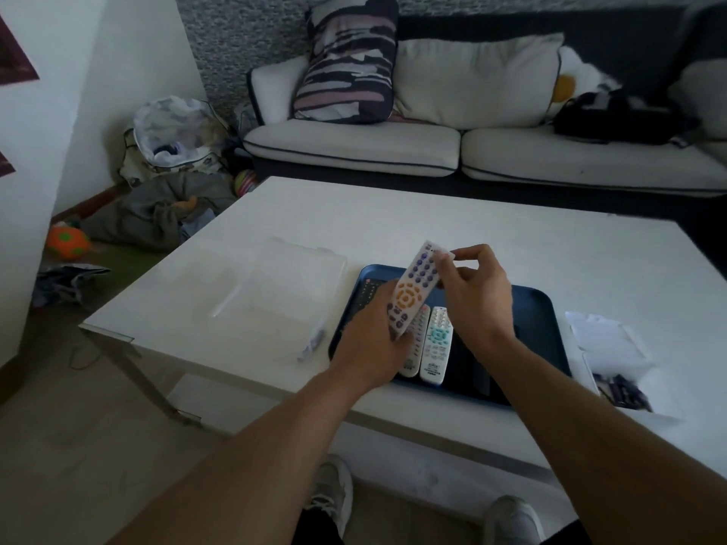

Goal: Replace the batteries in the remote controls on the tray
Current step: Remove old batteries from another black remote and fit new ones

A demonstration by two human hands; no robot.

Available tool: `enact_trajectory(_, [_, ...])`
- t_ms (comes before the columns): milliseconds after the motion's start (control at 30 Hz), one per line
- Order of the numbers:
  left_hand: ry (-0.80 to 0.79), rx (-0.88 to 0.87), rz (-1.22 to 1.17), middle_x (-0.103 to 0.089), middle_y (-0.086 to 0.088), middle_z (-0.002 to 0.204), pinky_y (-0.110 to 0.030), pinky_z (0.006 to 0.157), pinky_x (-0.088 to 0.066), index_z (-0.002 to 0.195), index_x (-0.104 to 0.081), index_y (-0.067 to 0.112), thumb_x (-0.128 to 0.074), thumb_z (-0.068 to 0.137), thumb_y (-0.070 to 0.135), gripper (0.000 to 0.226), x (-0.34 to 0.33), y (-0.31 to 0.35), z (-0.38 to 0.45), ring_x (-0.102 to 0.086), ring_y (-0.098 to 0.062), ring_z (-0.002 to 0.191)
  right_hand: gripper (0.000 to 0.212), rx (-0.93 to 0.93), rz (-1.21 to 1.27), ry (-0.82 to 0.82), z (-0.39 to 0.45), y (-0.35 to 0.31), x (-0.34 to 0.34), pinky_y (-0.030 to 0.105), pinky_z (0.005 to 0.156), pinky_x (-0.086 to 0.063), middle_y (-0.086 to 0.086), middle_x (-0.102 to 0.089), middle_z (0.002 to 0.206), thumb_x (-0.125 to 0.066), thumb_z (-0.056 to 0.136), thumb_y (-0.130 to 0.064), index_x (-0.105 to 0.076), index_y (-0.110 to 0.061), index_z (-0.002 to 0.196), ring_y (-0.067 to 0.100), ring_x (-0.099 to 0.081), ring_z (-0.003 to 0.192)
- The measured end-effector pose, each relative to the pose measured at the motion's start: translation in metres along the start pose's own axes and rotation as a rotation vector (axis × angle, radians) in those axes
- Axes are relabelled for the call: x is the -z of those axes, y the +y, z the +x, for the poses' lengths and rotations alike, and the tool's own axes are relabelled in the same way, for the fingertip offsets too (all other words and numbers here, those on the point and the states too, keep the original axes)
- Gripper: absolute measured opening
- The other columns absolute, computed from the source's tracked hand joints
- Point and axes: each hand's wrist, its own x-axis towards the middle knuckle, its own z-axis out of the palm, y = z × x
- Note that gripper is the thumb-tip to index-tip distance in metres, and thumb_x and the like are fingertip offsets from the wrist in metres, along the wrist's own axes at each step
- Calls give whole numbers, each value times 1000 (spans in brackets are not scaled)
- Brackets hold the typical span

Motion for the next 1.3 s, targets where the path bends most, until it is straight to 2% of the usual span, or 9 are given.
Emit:
enact_trajectory(67, [-19, 73, -184, -64, 4, 106, -36, 85, -53, 133, -48, 44, -56, 94, 26, 43, 0, 8, -2, -60, -14, 96, 17, 57, -35, -68, -5, -2, 1, 38, 62, -58, -2, -75, 84, -55, 99, -46, -60, -31, 104, 22, -69, 76])
enact_trajectory(167, [67, 209, -514, -68, -20, 97, -40, 86, -51, 103, -61, 34, -53, 95, 26, 14, 4, 19, -1, -62, -25, 92, 15, 68, -153, -138, -10, 1, 3, 19, 57, -49, -10, -70, 88, -56, 100, -41, -64, -28, 100, 10, -67, 81])
enact_trajectory(300, [208, 223, -664, -74, -6, 107, -34, 100, -48, 137, -54, 26, -47, 105, 26, 33, 14, 29, 3, -66, -19, 111, 34, -144, -314, -362, -21, 8, 0, 30, 61, -52, -1, -71, 91, -56, 95, -55, -66, -22, 97, 17, -72, 79])
enact_trajectory(500, [292, 220, -765, -71, 2, 96, -36, 97, -51, 144, -47, 36, -42, 107, 33, 37, 20, 39, 7, -65, -12, 98, 52, -485, -62, -709, -28, 1, -7, 33, 71, -50, 4, -78, 95, -54, 93, -62, -68, -13, 108, 20, -75, 81])
enact_trajectory(667, [218, 280, -783, -73, 6, 119, -36, 102, -50, 130, -56, 35, -45, 105, 45, 30, 26, 31, 9, -65, -11, 115, 37, -555, 238, -557, -22, 3, -7, 33, 72, -41, 6, -74, 93, -68, 93, -40, -69, -7, 109, 18, -71, 83])
enact_trajectory(833, [281, 393, -762, -77, -5, 105, -39, 92, -57, 108, -75, 19, -72, 92, 32, 21, 31, 20, 10, -73, -21, 103, 22, -629, 448, -365, -12, 4, -8, 25, 61, -50, 6, -63, 81, -78, 87, -25, -70, -6, 94, 18, -65, 75])
enact_trajectory(967, [256, 428, -890, -76, -16, 107, -37, 89, -59, 112, -71, 1, -73, 89, 10, 24, 36, 19, 10, -74, -23, 99, 31, -594, 380, -369, -11, 8, -11, 27, 66, -53, 9, -67, 92, -78, 87, -24, -69, -4, 109, 19, -67, 77])
enact_trajectory(1133, [268, 435, -891, -75, -15, 97, -26, 68, -58, 103, -71, 1, -76, 85, 3, 18, 42, 17, 7, -75, -20, 86, 26, -521, 241, -393, -9, 15, -16, 30, 69, -51, 5, -72, 93, -74, 90, -29, -71, -11, 108, 15, -71, 76])
enact_trajectory(1300, [285, 436, -840, -75, -18, 96, -30, 71, -60, 99, -72, -2, -78, 82, 1, 18, 42, 11, 5, -75, -26, 88, 28, -386, 54, -399, -12, 18, -15, 28, 62, -57, 4, -77, 87, -73, 91, -31, -70, -16, 114, 17, -76, 73])
